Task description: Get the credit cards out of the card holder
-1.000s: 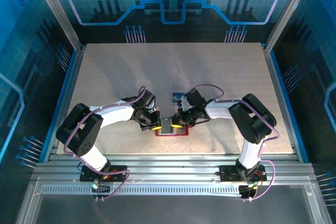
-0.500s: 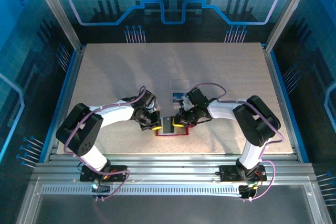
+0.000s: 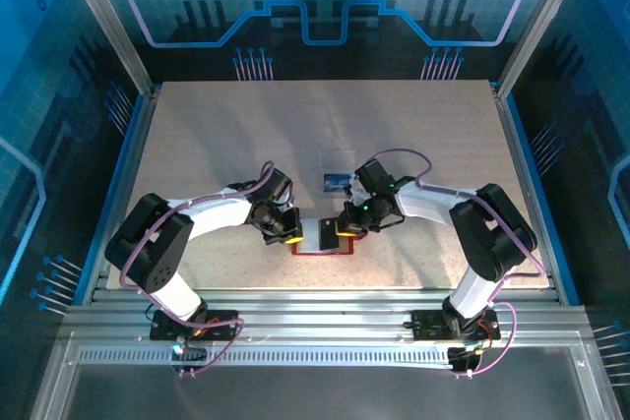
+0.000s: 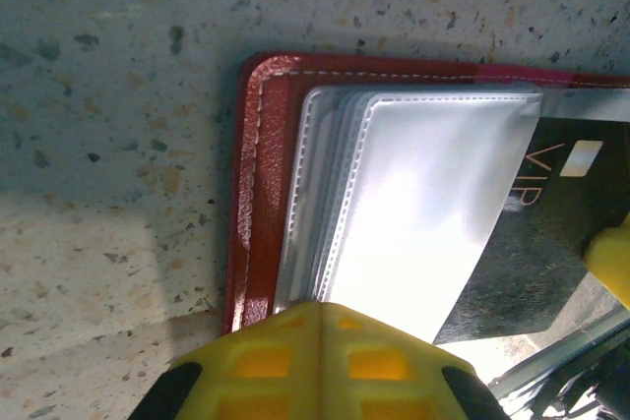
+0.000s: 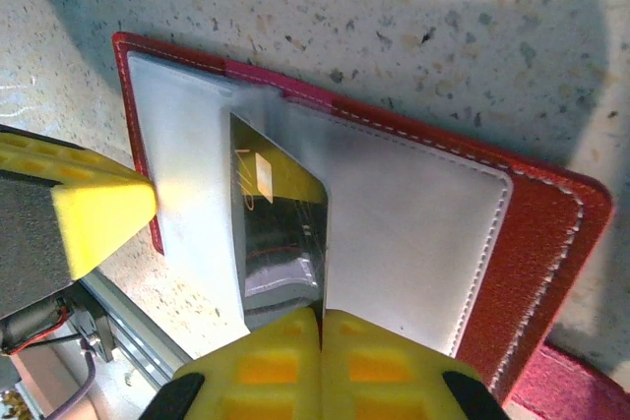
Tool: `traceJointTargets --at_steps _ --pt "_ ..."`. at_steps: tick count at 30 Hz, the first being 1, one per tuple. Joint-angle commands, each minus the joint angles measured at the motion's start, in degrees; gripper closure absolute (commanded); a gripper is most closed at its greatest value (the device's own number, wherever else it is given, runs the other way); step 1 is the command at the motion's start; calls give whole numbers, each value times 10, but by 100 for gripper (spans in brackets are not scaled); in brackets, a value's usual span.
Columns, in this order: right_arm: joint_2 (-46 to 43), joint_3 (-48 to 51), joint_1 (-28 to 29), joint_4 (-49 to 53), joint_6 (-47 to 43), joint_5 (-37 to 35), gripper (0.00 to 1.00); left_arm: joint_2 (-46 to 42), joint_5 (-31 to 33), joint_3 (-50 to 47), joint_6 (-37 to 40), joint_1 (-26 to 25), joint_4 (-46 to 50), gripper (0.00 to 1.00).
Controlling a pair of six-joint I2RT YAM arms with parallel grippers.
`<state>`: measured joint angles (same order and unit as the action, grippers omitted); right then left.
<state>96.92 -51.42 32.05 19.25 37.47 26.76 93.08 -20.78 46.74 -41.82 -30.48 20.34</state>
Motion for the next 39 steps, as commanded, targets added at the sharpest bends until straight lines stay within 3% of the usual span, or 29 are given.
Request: traceJointTargets --at_steps 1,23,29,39 --pt "-15 -18 -7 55 -24 -27 99 4 3 10 8 4 23 97" --pt "-15 -30 -6 62 -15 -32 98 1 0 9 6 4 19 95" --pt "-11 -18 -2 19 15 10 91 2 -1 11 7 4 18 95" --pt "-25 -14 13 19 34 11 87 2 -4 12 6 4 17 95"
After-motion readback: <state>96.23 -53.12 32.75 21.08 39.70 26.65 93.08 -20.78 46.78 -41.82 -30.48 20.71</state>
